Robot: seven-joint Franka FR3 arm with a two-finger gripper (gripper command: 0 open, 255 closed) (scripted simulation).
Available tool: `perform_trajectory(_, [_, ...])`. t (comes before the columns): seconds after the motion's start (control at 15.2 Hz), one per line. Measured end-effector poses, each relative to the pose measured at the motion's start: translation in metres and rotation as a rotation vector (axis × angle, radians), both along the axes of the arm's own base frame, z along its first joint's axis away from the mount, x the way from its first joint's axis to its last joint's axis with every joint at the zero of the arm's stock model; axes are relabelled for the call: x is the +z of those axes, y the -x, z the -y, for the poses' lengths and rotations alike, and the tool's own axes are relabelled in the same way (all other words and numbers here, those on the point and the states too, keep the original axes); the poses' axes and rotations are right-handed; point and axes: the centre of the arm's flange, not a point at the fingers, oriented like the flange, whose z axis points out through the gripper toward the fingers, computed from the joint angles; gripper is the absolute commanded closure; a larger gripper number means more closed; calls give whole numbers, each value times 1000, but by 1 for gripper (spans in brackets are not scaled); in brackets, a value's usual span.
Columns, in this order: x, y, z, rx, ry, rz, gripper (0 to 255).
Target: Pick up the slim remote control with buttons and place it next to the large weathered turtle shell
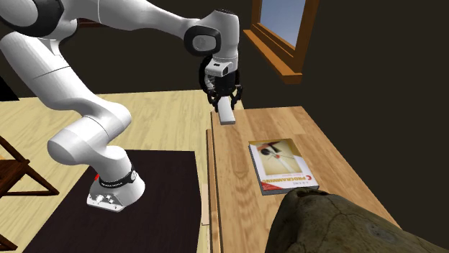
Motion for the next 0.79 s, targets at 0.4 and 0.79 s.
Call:
perform_trajectory(0.4, [31, -1, -2, 0, 0, 0, 255])
perform_trajectory(0.79, [63, -1, -3, 0, 0, 0, 255])
